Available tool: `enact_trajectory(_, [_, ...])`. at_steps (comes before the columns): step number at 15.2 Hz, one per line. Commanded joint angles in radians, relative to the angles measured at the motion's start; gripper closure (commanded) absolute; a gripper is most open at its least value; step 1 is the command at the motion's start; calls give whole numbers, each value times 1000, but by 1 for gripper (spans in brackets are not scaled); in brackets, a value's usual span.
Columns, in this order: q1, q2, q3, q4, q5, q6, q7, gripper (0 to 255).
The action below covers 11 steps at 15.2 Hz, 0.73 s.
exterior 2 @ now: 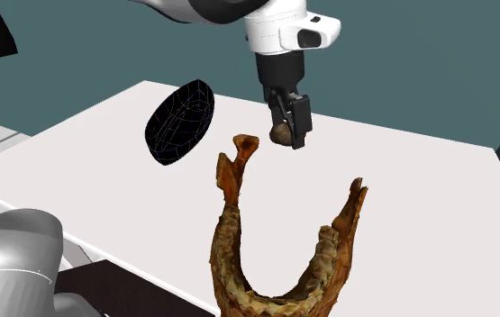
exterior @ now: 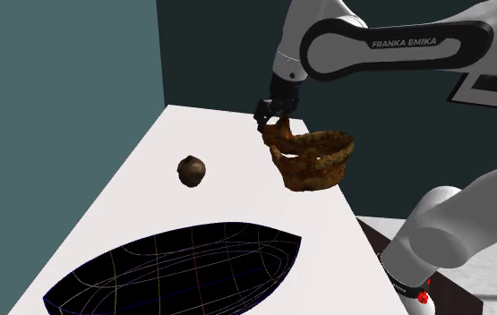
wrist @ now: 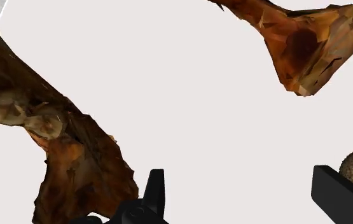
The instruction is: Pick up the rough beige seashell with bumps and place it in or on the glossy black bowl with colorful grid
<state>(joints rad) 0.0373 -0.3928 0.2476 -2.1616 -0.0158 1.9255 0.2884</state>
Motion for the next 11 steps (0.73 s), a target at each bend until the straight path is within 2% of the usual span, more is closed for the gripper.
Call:
enact_trajectory(1, [2,68,26,36,1,26,43,0])
enact_trajectory(11, [31,443,115,310,-60,90,246,0])
